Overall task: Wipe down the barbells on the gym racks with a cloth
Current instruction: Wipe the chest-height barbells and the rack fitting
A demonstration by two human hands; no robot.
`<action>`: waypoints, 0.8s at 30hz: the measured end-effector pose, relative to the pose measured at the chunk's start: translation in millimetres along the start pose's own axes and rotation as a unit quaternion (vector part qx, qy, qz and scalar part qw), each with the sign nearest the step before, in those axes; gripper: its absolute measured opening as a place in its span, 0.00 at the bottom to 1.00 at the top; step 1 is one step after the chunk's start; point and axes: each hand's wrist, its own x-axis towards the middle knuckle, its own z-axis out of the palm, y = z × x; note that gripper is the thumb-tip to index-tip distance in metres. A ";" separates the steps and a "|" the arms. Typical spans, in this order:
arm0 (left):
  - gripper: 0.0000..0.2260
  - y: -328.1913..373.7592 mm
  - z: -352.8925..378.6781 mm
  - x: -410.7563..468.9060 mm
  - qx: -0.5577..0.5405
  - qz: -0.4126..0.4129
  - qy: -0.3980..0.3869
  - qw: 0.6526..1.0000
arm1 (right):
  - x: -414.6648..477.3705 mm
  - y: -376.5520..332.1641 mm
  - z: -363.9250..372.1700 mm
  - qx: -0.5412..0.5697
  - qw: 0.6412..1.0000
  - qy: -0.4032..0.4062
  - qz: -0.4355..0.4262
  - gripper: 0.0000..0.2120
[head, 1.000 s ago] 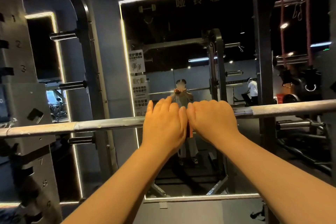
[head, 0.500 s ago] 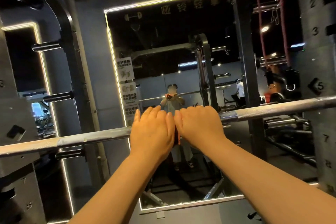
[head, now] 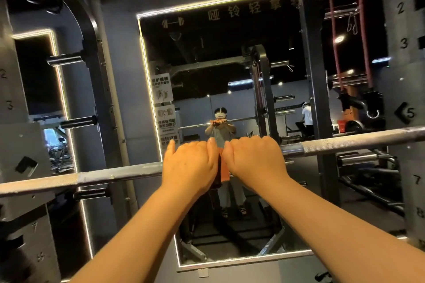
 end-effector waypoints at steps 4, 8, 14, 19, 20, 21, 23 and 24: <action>0.25 6.0 15.0 -8.6 0.012 0.023 0.050 0.998 | 0.1 0.4 1.9 0.002 1.000 -0.002 -0.011 0.25; 0.24 -8.6 15.6 -24.9 -0.037 0.062 0.087 0.994 | 0.4 0.5 -0.2 0.015 1.000 0.001 0.002 0.25; 0.21 -30.5 -2.6 -19.6 0.003 -0.020 0.042 0.999 | -0.5 1.4 -0.5 0.008 0.999 0.039 -0.017 0.23; 0.14 -2.6 16.9 -17.6 0.022 0.003 0.070 0.997 | -2.2 -0.9 2.6 -0.010 1.000 0.022 -0.007 0.24; 0.13 -2.7 16.6 -20.2 0.023 0.022 0.072 0.997 | -1.4 -0.6 1.1 -0.014 1.000 0.019 -0.009 0.24; 0.14 -6.3 14.6 -22.5 0.023 0.038 0.065 0.997 | -0.9 -0.6 -0.1 -0.016 1.000 0.012 -0.012 0.24; 0.18 -16.6 8.5 -24.3 0.033 0.059 0.043 0.997 | -0.8 -0.6 -0.9 -0.021 1.000 0.000 -0.017 0.24; 0.19 -20.7 6.7 -23.1 0.039 0.056 0.041 0.997 | -0.6 -0.8 -0.2 -0.022 1.000 -0.001 -0.016 0.25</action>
